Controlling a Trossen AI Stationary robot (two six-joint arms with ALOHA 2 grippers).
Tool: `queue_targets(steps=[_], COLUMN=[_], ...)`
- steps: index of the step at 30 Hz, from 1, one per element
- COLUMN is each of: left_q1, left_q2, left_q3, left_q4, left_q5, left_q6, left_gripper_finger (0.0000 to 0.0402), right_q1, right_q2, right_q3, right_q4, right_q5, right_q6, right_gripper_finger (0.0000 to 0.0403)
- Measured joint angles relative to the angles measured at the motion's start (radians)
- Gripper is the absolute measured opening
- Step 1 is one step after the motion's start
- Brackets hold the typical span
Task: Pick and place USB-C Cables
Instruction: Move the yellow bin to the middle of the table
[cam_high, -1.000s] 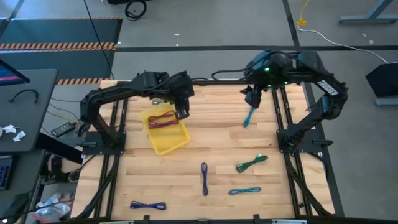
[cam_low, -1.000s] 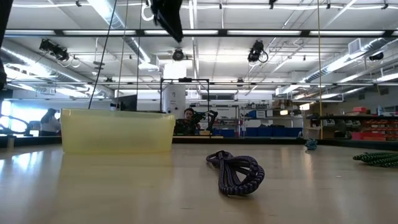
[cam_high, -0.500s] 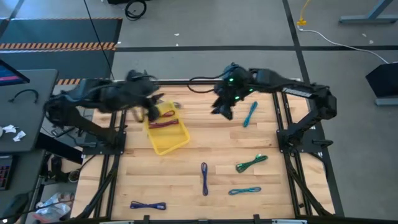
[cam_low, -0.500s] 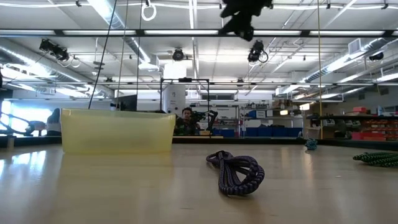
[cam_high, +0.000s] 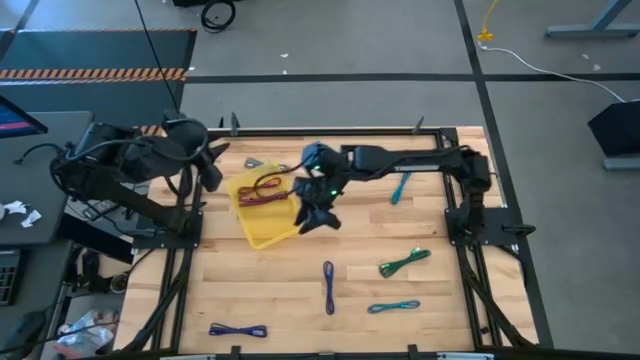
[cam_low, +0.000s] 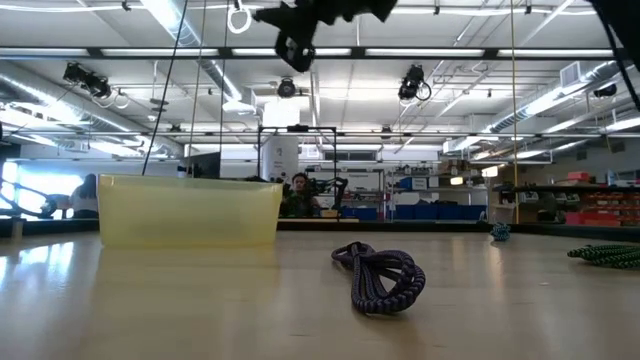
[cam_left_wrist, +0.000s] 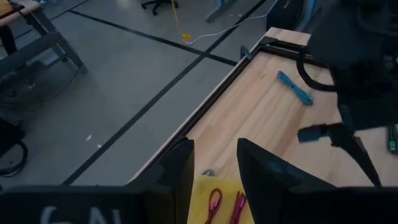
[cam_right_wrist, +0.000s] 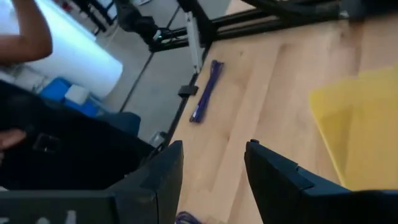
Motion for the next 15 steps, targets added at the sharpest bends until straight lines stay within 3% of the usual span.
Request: queue_targets(steps=[5, 10, 13, 15], left_q1=[0.0, 0.0, 0.0, 0.0], left_q2=[0.0, -0.008, -0.022, -0.033], left_q3=[0.0, -0.002, -0.002, -0.002], left_q4=[-0.015, -0.035, -0.03, -0.015], left_q5=[0.0, 0.0, 0.0, -0.003], left_q6=[-0.004, 0.02, 0.059, 0.085], left_gripper_finger=[0.013, 0.013, 0.013, 0.013], right_q1=[0.022, 0.034, 0.042, 0.048], right_q2=[0.085, 0.155, 0.191, 0.215], right_q3=[0.185, 0.236, 0.236, 0.236], right_q4=[-0.105, -0.067, -0.123, -0.208], right_q5=[-0.031, -0.065, 0.053, 0.186], right_q6=[-0.13, -0.187, -0.237, -0.326], right_gripper_finger=[0.0177, 0.0177, 0.0177, 0.0177])
